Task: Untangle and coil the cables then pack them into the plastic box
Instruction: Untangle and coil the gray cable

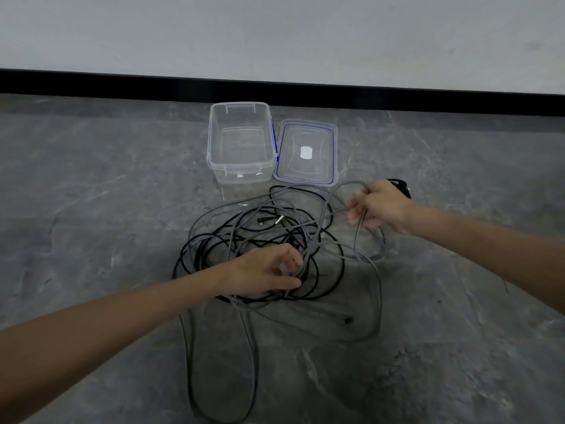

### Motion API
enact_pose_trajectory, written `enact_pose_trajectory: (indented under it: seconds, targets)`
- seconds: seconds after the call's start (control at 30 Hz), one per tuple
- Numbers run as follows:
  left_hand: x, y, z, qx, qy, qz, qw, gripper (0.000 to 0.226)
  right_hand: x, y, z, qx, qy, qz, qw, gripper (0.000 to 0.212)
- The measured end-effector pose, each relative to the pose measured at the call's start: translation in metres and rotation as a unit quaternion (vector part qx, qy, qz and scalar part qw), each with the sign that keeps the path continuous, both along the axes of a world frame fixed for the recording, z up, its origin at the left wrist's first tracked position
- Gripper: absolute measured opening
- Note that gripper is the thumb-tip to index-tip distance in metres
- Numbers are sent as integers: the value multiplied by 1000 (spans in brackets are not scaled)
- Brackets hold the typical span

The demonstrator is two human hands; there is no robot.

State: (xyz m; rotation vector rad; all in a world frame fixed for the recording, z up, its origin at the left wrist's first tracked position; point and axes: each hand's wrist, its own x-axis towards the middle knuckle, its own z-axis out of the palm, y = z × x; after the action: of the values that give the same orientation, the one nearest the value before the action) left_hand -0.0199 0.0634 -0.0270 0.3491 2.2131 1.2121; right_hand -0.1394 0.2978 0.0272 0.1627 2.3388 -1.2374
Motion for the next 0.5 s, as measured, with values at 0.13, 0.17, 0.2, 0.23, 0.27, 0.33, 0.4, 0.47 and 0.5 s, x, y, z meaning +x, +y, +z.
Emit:
enact_pose_trajectory:
  seconds: [0.13, 0.17, 0.2, 0.23, 0.27, 0.33, 0.4, 0.47, 0.5]
  targets:
    - [0, 9, -8, -115, 70, 23, 991, 49, -5, 1, 11, -101, -70, -67, 990, 29]
    - [1, 10, -10, -131, 76, 31, 988, 46, -8, 1, 13, -112, -75, -78, 988, 28]
    - [0, 10, -12, -142, 83, 35, 986, 41, -9, 2, 14, -123, -80, -86, 985, 27]
    - [0, 9, -12, -153, 93, 40, 983, 34, -10, 2, 15, -133, -86, -94, 983, 27]
    - [-1, 8, -12, -159, 105, 53, 980, 27, -11, 3, 16, -143, -93, -100, 980, 27]
    - [-5, 6, -9, -156, 113, 92, 977, 21, -12, 5, 16, -157, -105, -108, 976, 27]
    - [-9, 6, -2, -118, 97, 114, 982, 27, -12, 5, 18, -162, -105, -108, 975, 27]
    - [-12, 10, 5, -69, 83, 97, 989, 39, -12, 3, 19, -165, -102, -99, 976, 28]
    - [-13, 14, 8, -69, 96, 74, 990, 42, -11, 1, 22, -164, -101, -90, 977, 28]
